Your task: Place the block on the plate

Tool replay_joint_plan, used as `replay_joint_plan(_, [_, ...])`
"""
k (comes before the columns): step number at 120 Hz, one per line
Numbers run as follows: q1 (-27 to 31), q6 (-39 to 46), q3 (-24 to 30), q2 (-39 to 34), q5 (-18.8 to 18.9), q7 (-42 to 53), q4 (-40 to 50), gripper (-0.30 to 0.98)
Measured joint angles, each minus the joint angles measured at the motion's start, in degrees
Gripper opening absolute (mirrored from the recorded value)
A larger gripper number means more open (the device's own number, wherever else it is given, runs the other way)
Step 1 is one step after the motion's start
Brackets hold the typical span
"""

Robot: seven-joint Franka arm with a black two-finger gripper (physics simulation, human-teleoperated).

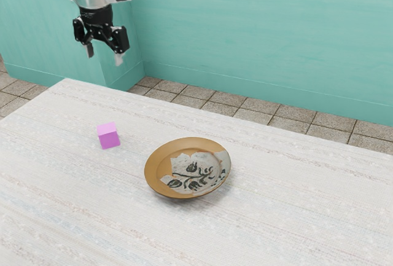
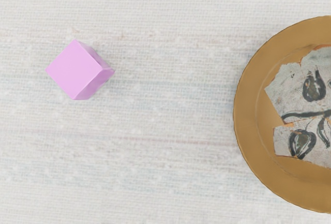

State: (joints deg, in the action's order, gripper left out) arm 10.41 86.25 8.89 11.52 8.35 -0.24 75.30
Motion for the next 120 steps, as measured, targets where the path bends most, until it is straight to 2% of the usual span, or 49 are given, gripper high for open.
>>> replay_joint_plan(10, [-8.6,-0.4,-4.8,-2.0,-0.2,0.0,2.3,0.68])
replay_joint_plan(18, [-11.0,1.2,-7.2,-0.9,-0.2,-0.1,4.2,0.68])
replay_joint_plan(32, [-7.7,6.0,-9.4,5.9,-1.0,-2.0,3.6,0.68])
replay_joint_plan(51, [-4.1,13.2,-11.9,17.4,-5.2,-6.2,0.1,0.69])
replay_joint_plan(64, [-2.4,17.9,-13.7,19.8,-8.1,-10.7,1.2,0.69])
replay_joint_plan(98, [-0.7,31.3,-18.7,20.5,-15.5,-21.0,13.3,0.69])
replay_joint_plan(104, [-0.8,32.6,-19.5,21.2,-16.0,-22.4,13.0,0.69])
replay_joint_plan(120, [-0.7,34.1,-20.5,28.1,-15.9,-25.4,5.3,0.69])
